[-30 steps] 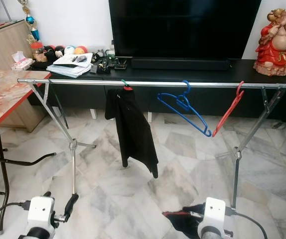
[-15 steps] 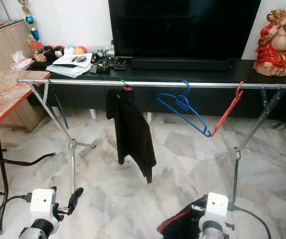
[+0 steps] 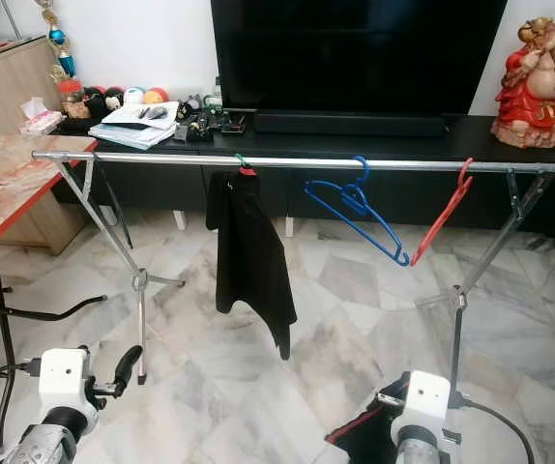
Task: Hang hanger
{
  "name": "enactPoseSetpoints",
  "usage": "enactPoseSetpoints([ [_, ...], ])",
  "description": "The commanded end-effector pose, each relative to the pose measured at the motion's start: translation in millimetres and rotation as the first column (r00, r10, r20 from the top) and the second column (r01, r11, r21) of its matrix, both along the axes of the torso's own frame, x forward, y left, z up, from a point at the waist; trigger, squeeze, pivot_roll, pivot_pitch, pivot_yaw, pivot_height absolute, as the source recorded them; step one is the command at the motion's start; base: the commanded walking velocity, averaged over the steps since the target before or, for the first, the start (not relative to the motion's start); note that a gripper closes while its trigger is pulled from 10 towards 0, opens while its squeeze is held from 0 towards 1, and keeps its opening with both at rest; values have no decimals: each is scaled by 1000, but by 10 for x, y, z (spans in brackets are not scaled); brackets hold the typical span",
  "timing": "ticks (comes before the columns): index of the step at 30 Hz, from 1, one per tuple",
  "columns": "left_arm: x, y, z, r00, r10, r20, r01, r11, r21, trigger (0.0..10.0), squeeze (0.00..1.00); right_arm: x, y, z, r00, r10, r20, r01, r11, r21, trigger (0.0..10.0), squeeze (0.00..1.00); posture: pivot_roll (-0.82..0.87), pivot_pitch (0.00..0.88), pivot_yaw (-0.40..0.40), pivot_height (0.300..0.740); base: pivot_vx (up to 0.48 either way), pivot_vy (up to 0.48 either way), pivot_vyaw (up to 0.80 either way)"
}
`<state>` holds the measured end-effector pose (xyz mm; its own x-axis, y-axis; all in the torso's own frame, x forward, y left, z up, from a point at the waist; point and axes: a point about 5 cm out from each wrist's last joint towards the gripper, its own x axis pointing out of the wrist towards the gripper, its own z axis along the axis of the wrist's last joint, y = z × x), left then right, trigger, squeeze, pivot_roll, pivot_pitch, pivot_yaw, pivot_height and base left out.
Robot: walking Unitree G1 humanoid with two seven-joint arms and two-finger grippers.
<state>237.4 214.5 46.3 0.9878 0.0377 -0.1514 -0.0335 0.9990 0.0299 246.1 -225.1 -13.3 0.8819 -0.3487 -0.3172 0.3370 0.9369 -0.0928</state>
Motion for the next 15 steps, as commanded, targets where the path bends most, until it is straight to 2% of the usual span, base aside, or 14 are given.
enactPoseSetpoints([
  [1, 39, -3, 51, 1000, -9, 8, 9, 1000, 17, 10000, 0, 24, 17, 26, 1000, -1, 20, 1, 1000, -1, 10000, 0, 30, 31, 59, 740, 319, 0, 0],
  [15, 55, -43, 62, 999, -37, 4, 37, 999, 24, 10000, 0, 22, 10, 39, 999, -15, 33, 15, 1000, -6, 10000, 0, 33, 38, 65, 740, 349, 0, 0],
])
